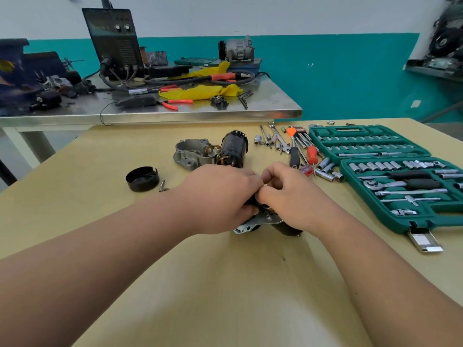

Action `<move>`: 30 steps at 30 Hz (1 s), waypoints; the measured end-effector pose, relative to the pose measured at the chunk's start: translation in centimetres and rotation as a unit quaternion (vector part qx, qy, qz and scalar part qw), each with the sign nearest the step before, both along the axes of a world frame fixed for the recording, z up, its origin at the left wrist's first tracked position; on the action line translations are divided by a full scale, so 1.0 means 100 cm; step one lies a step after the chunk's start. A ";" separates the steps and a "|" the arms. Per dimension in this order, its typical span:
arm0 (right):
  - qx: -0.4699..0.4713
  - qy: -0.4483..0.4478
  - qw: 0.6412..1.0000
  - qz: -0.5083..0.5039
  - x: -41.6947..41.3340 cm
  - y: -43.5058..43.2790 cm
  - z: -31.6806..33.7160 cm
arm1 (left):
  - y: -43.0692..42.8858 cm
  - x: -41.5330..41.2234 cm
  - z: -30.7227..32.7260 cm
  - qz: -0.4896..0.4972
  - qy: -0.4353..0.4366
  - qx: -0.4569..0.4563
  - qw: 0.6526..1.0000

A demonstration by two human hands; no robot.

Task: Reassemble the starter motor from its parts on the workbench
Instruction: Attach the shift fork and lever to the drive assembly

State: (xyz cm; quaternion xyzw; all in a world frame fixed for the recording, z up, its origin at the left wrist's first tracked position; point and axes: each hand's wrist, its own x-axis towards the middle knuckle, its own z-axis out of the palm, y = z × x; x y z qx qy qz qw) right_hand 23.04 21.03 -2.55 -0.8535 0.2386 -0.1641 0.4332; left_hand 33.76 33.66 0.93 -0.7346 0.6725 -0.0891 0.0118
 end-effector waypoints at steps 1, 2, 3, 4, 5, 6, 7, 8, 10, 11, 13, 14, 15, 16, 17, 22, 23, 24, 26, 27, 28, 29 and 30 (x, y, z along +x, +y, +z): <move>-0.006 0.000 1.000 0.000 0.000 0.001 0.000 | 0.000 0.000 -0.001 -0.002 0.003 -0.006 1.000; -0.015 0.002 1.000 -0.002 0.000 0.002 -0.001 | 0.000 0.000 -0.001 -0.003 0.007 -0.010 1.000; -0.025 0.005 1.000 -0.005 0.000 0.003 -0.001 | 0.000 0.000 -0.001 -0.004 0.012 -0.014 1.000; -0.036 0.006 0.999 -0.007 0.000 0.003 -0.003 | 0.000 0.001 -0.002 -0.006 0.014 -0.015 1.000; -0.044 0.004 0.999 -0.007 0.001 0.004 -0.004 | 0.000 0.002 -0.001 -0.007 0.015 -0.012 1.000; -0.049 0.001 0.999 -0.008 0.002 0.004 -0.004 | 0.000 0.004 -0.002 -0.006 0.016 -0.008 1.000; -0.049 -0.003 0.999 -0.008 0.003 0.004 -0.005 | 0.001 0.006 -0.002 -0.005 0.017 -0.006 1.000; -0.045 -0.006 0.999 -0.007 0.003 0.003 -0.005 | 0.002 0.007 -0.002 -0.006 0.016 -0.010 1.000; -0.030 -0.008 1.000 0.002 0.003 0.001 -0.004 | 0.004 0.010 -0.005 -0.014 0.009 -0.033 0.999; -0.020 -0.008 1.000 0.007 0.003 0.001 -0.004 | 0.005 0.010 -0.007 -0.018 0.005 -0.041 0.999; 0.001 -0.012 1.000 0.010 0.002 0.000 -0.004 | 0.005 0.010 -0.009 -0.025 0.005 -0.040 0.999; 0.007 -0.013 1.000 0.008 0.003 0.000 -0.005 | 0.005 0.011 -0.008 -0.026 0.011 -0.036 0.999; 0.009 -0.013 1.000 0.004 0.004 0.000 -0.005 | 0.003 0.012 -0.006 -0.024 0.022 -0.031 0.999; 0.009 -0.011 1.000 0.000 0.005 -0.001 -0.006 | 0.002 0.013 -0.004 -0.023 0.033 -0.026 0.999; 0.008 -0.010 1.000 -0.002 0.005 -0.001 -0.006 | 0.000 0.014 -0.002 -0.023 0.041 -0.018 0.999; 0.030 -0.001 0.999 0.030 0.000 -0.005 -0.005 | -0.003 0.019 0.002 -0.034 0.051 0.001 0.998; 0.056 0.001 0.998 0.039 -0.002 -0.007 -0.004 | -0.003 0.019 0.002 -0.035 0.053 0.002 0.998; 0.077 0.005 0.996 0.044 -0.003 -0.009 -0.004 | -0.003 0.019 0.003 -0.037 0.055 0.004 0.998; 0.091 0.015 0.994 0.051 -0.002 -0.012 -0.003 | -0.004 0.019 0.005 -0.041 0.064 0.008 0.997; 0.091 0.019 0.994 0.054 -0.001 -0.012 -0.003 | -0.005 0.019 0.006 -0.040 0.070 0.012 0.997; 0.092 0.021 0.994 0.054 0.000 -0.011 -0.003 | -0.005 0.019 0.007 -0.037 0.074 0.017 0.996; 0.094 0.021 0.994 0.053 0.001 -0.011 -0.003 | -0.005 0.019 0.008 -0.034 0.077 0.021 0.996; 0.097 0.020 0.994 0.051 0.001 -0.010 -0.002 | -0.006 0.020 0.009 -0.031 0.078 0.026 0.996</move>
